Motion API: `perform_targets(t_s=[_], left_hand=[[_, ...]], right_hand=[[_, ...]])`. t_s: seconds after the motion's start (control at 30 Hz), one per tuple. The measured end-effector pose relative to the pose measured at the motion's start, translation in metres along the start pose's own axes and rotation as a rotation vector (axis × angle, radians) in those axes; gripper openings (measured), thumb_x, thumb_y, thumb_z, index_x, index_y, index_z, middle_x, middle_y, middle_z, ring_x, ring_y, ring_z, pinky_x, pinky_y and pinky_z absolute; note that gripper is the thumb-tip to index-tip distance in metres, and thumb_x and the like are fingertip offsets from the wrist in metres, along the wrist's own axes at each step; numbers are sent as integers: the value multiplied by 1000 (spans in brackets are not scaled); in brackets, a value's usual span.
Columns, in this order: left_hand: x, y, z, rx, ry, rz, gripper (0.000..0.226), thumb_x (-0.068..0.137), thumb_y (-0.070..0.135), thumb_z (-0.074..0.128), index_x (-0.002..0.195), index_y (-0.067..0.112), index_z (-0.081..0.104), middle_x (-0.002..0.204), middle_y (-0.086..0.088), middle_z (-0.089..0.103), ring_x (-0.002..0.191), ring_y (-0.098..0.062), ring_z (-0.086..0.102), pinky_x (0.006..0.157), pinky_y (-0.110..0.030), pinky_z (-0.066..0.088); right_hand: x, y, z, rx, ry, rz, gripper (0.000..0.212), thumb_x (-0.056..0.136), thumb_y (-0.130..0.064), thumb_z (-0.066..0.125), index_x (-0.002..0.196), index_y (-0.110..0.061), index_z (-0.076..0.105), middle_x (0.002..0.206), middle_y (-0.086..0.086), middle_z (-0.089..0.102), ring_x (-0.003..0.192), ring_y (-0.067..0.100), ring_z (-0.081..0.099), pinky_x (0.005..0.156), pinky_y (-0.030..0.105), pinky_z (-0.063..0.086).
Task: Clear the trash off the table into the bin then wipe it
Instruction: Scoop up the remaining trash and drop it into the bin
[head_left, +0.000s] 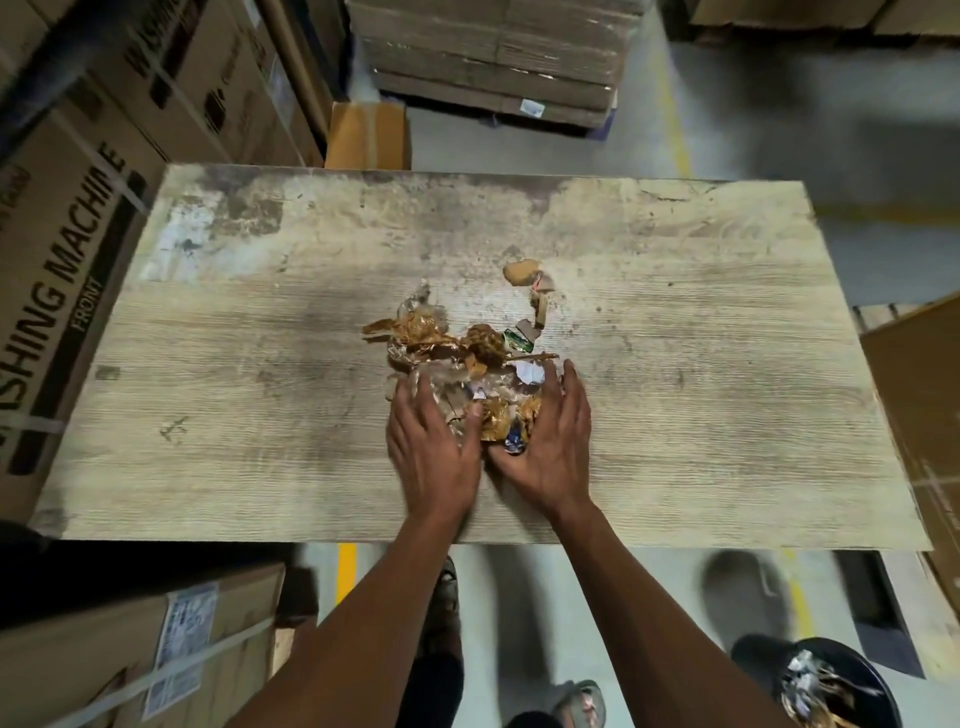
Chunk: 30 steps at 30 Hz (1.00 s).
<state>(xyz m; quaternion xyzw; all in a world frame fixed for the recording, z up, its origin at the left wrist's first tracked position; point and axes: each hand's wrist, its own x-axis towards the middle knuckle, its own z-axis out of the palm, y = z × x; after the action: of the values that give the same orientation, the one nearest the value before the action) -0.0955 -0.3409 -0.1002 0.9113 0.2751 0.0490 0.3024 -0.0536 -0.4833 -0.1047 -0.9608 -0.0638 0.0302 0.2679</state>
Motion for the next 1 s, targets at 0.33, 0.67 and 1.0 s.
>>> perform_targets(t_s=[0.33, 0.67, 1.0], left_hand=[[39, 11, -22, -221, 268, -11, 61, 105, 57, 41, 155, 22, 46, 163, -5, 43, 148, -25, 40, 119, -56, 38], [137, 7, -17, -22, -116, 43, 84, 105, 77, 26, 173, 33, 7, 182, 2, 4, 167, -24, 4, 135, -51, 4], [142, 12, -15, -44, 49, 186, 55, 100, 64, 42, 140, 32, 61, 144, 3, 59, 133, -20, 49, 102, -36, 34]], right_hand=[[9, 4, 1, 62, 58, -28, 130, 66, -64, 81, 168, -16, 16, 176, 18, 9, 163, 41, 14, 131, 59, 20], [21, 8, 5, 46, 13, -94, 122, 85, -87, 47, 173, -22, -9, 180, 5, -18, 167, 33, -11, 133, 60, -2], [98, -23, -22, 150, 261, 39, 70, 101, -78, 31, 145, -32, 58, 174, 6, 27, 156, 30, 32, 123, 62, 28]])
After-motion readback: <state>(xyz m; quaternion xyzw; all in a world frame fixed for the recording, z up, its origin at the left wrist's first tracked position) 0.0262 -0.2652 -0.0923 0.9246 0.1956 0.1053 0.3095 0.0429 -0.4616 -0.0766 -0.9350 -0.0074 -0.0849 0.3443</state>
